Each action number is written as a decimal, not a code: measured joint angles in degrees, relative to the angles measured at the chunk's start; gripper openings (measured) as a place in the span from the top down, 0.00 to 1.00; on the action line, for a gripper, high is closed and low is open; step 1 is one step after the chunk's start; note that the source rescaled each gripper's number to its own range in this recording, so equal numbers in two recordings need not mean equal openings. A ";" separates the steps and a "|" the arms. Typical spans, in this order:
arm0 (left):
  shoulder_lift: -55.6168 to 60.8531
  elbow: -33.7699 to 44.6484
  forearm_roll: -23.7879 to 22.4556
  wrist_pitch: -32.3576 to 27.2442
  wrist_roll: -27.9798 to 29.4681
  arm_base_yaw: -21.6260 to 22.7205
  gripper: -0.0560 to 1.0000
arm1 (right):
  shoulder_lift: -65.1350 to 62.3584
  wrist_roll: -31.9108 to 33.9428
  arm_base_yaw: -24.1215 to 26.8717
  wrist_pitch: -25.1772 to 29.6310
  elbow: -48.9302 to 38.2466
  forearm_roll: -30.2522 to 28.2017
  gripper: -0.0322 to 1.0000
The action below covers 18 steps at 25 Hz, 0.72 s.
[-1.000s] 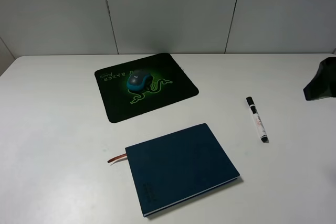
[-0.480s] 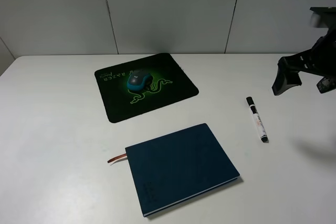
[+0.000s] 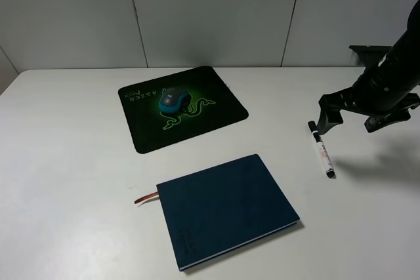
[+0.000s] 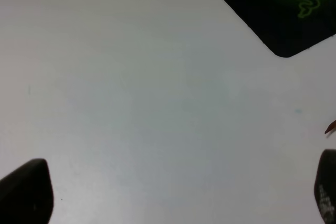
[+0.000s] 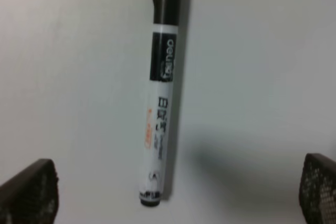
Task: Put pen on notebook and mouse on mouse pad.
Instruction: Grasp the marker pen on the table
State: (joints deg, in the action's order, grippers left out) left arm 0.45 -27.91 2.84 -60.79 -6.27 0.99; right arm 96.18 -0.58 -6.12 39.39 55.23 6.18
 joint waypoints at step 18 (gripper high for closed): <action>0.00 0.00 0.00 0.00 0.00 0.00 0.00 | 11.59 2.29 -2.65 -4.16 3.16 -1.42 0.00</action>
State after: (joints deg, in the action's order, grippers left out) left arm 0.45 -27.91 2.84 -60.79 -6.27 0.99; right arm 107.77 1.70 -8.77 35.23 58.39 4.76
